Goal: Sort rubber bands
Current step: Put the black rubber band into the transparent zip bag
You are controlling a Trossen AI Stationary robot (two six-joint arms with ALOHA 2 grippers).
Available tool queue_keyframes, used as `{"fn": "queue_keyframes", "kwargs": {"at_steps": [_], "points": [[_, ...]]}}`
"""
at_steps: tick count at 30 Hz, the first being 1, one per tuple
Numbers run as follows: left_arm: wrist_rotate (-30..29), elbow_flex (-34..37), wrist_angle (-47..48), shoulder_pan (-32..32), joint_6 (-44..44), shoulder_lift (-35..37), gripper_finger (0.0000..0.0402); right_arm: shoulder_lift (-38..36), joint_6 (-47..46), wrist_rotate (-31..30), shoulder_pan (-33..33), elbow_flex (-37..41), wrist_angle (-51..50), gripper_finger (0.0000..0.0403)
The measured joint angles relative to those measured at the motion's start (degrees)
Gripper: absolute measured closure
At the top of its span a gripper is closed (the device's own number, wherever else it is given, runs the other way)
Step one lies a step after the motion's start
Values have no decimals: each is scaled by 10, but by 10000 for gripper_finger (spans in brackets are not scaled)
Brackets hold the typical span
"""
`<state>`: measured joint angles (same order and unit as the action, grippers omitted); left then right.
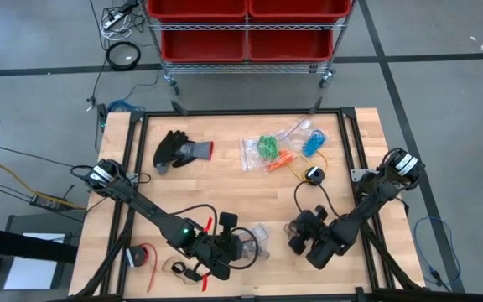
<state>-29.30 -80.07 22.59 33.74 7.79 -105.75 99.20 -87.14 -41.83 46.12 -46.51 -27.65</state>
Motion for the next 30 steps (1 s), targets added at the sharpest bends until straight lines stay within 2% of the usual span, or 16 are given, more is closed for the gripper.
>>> {"fn": "queue_keyframes", "kwargs": {"at_steps": [3,7,15,24,30], "points": [[0,0,-1,0,0,0,399,0,24,0,0,13,62,390],[0,0,-9,0,0,0,399,0,94,0,-6,20,151,359],[0,0,-15,0,0,0,399,0,109,1,-22,22,147,288],[0,0,-19,0,0,0,400,0,165,33,-24,22,163,288],[0,0,-26,0,0,0,399,0,181,57,-38,22,139,294]]}}
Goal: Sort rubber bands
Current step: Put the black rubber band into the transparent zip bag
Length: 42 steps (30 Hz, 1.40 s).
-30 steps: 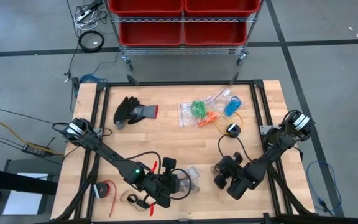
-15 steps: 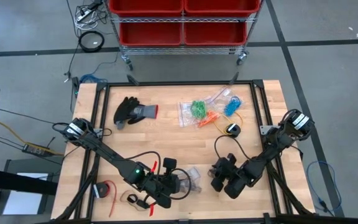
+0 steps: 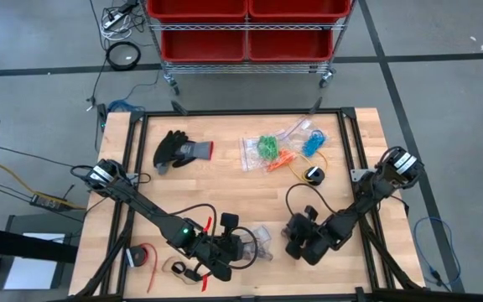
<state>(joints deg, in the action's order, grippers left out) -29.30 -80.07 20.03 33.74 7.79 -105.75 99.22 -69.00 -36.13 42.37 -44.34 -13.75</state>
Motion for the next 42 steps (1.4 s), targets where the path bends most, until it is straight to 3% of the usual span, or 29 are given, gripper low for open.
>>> {"fn": "queue_keyframes", "kwargs": {"at_steps": [5,11,19,29,36,42], "points": [[0,0,0,0,0,0,399,-2,14,27,-24,-1,-12,314],[0,0,0,0,0,0,399,-2,30,35,-42,0,-23,393],[0,0,0,0,0,0,399,-4,50,22,-46,-28,-69,401],[0,0,0,0,0,0,399,-78,71,-117,-35,-129,-236,402],[0,0,0,0,0,0,400,-126,157,-221,-15,-182,-229,403],[0,0,0,0,0,0,399,-138,162,-166,-31,-184,-238,403]]}}
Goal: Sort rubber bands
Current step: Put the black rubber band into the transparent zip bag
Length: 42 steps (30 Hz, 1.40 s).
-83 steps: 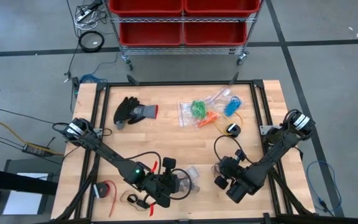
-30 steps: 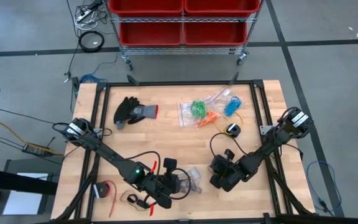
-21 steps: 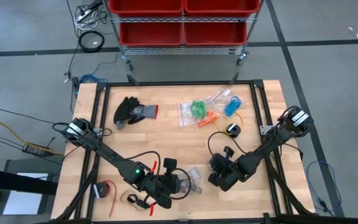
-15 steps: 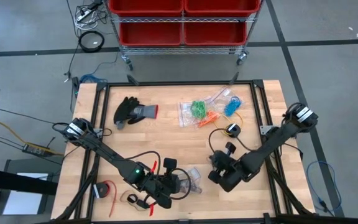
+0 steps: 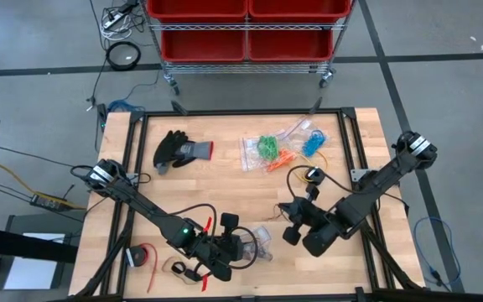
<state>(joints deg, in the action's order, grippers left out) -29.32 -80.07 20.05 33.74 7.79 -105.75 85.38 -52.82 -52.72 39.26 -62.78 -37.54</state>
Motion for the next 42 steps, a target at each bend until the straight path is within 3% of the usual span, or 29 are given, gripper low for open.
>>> {"fn": "queue_keyframes", "kwargs": {"at_steps": [11,19,25,31,42], "points": [[0,0,0,0,0,0,399,0,-7,33,-5,0,-18,382],[0,0,0,0,0,0,399,0,-114,75,4,0,-114,342],[0,0,0,0,0,0,400,5,-187,87,16,0,-184,371],[0,0,0,0,0,0,399,30,-167,98,26,0,-134,396],[0,0,-10,0,0,0,399,183,-232,152,10,0,-117,261]]}}
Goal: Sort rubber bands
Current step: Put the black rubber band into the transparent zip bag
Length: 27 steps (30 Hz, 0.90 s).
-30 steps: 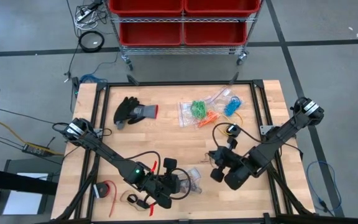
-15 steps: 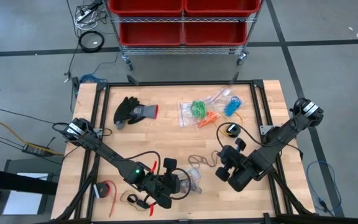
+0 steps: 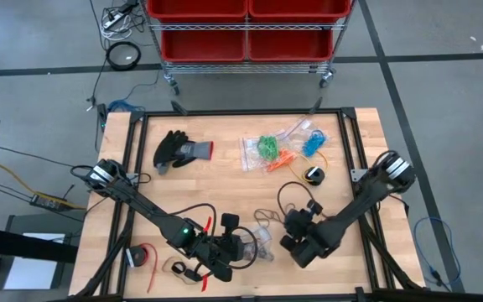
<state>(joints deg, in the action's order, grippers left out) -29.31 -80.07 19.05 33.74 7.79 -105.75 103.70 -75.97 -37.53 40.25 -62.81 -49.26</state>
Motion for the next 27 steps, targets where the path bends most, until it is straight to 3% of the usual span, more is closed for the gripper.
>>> {"fn": "queue_keyframes", "kwargs": {"at_steps": [5,9,12,15,17,22,27], "points": [[0,0,0,0,0,0,399,59,-46,26,-17,0,2,220],[0,0,0,0,0,0,399,93,-78,57,-32,-5,-4,216],[0,0,0,0,0,0,399,101,-75,53,-34,-6,12,258],[0,0,0,0,0,0,399,97,-74,38,-28,-3,33,350],[0,0,0,0,0,0,399,88,-77,29,-25,-1,29,387],[0,0,1,0,0,0,399,61,-82,21,-26,3,1,401],[0,0,1,0,0,0,400,7,-98,-46,-20,2,-20,402]]}}
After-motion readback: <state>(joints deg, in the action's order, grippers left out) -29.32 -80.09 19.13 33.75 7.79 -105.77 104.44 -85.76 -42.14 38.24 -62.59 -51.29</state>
